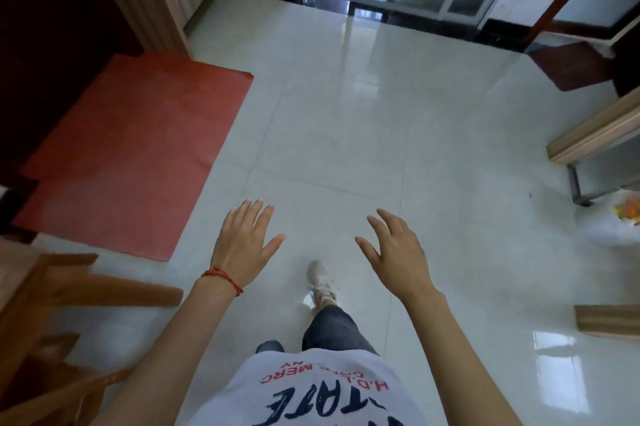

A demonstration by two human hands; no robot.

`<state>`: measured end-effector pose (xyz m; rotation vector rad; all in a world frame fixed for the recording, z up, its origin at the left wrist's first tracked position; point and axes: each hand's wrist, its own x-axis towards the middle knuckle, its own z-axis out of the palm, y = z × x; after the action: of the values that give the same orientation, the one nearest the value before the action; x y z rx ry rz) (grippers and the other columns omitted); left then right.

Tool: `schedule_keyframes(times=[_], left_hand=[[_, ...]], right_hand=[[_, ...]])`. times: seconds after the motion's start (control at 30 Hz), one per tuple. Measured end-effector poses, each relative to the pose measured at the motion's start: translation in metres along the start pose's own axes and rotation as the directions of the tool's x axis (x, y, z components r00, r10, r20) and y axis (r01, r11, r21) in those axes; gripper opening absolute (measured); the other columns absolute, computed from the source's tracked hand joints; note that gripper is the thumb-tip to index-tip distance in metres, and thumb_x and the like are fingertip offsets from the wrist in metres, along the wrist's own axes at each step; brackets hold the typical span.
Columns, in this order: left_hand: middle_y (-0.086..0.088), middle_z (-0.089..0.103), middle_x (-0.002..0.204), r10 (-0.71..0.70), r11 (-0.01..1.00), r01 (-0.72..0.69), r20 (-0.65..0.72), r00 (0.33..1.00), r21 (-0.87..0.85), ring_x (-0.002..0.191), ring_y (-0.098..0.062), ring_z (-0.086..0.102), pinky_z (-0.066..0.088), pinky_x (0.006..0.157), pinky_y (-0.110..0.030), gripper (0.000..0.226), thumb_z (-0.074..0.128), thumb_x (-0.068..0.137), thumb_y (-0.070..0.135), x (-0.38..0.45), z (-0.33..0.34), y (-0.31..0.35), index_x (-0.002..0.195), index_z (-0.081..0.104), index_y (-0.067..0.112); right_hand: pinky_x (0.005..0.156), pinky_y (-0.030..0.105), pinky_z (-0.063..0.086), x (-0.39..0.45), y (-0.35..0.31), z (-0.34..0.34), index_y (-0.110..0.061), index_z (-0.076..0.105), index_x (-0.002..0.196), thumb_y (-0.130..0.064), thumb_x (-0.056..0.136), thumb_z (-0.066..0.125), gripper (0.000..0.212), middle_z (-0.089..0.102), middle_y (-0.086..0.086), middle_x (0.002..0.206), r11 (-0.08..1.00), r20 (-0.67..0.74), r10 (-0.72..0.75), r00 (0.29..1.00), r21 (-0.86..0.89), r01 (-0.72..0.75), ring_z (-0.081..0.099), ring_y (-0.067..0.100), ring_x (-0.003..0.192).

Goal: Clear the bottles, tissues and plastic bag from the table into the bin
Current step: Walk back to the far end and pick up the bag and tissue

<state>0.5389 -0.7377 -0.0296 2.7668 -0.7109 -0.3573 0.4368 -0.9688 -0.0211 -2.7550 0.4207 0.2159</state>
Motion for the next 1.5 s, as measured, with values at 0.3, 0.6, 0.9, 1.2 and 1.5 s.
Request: schedule_keyframes(times=[0.3, 0.6, 0.9, 1.2, 1.5], left_hand=[[-0.024, 0.054, 0.128, -0.214, 0.976, 0.212, -0.039, 0.976, -0.05, 0.122, -0.041, 0.046, 0.033, 0.102, -0.054, 0.08, 0.018, 0.084, 0.059, 0.125, -0.039, -0.018, 0.123, 0.052, -0.001], [-0.024, 0.054, 0.128, -0.487, 0.872, 0.473, -0.147, 0.861, -0.121, 0.122, -0.041, 0.046, 0.034, 0.102, -0.052, 0.068, 0.029, 0.084, 0.049, 0.145, -0.068, -0.067, 0.124, 0.051, -0.002], [-0.023, 0.05, 0.132, -0.701, 0.713, 0.674, -0.203, 0.684, -0.192, 0.125, -0.04, 0.042, 0.036, 0.103, -0.05, 0.07, 0.027, 0.083, 0.048, 0.106, -0.091, -0.148, 0.128, 0.048, -0.001], [-0.021, 0.042, 0.14, -0.814, 0.58, 0.771, -0.208, 0.542, -0.264, 0.133, -0.036, 0.033, 0.03, 0.108, -0.05, 0.089, 0.005, 0.082, 0.066, 0.084, -0.111, -0.226, 0.133, 0.04, 0.002], [-0.022, 0.047, 0.135, -0.857, 0.515, 0.817, -0.169, 0.486, -0.259, 0.13, -0.037, 0.038, 0.032, 0.107, -0.051, 0.09, 0.001, 0.085, 0.065, 0.111, -0.142, -0.313, 0.13, 0.045, 0.001]], right_hand=[[0.108, 0.041, 0.029, 0.182, -0.018, -0.05, -0.011, 0.042, 0.134, -0.043, 0.094, 0.042, 0.052, 0.037, 0.011, 0.147, 0.961, 0.091, -0.267, 0.959, -0.051, 0.272, 0.032, 0.027, 0.135], [0.108, 0.041, 0.03, 0.284, -0.099, -0.044, -0.011, 0.043, 0.134, -0.044, 0.094, 0.042, 0.052, 0.039, 0.011, 0.146, 0.819, 0.224, -0.544, 0.809, -0.066, 0.569, 0.035, 0.028, 0.134], [0.108, 0.041, 0.031, 0.327, -0.222, -0.013, -0.011, 0.044, 0.133, -0.044, 0.094, 0.042, 0.052, 0.039, 0.011, 0.146, 0.589, 0.316, -0.757, 0.572, -0.048, 0.807, 0.035, 0.026, 0.135], [0.108, 0.038, 0.03, 0.364, -0.331, 0.013, -0.012, 0.043, 0.134, -0.044, 0.094, 0.041, 0.052, 0.038, 0.008, 0.146, 0.455, 0.344, -0.829, 0.441, -0.044, 0.889, 0.033, 0.023, 0.135], [0.105, 0.041, 0.033, 0.427, -0.42, 0.031, -0.009, 0.047, 0.131, -0.036, 0.092, 0.048, 0.047, 0.041, 0.011, 0.143, 0.445, 0.337, -0.844, 0.418, 0.003, 0.896, 0.038, 0.027, 0.131]])
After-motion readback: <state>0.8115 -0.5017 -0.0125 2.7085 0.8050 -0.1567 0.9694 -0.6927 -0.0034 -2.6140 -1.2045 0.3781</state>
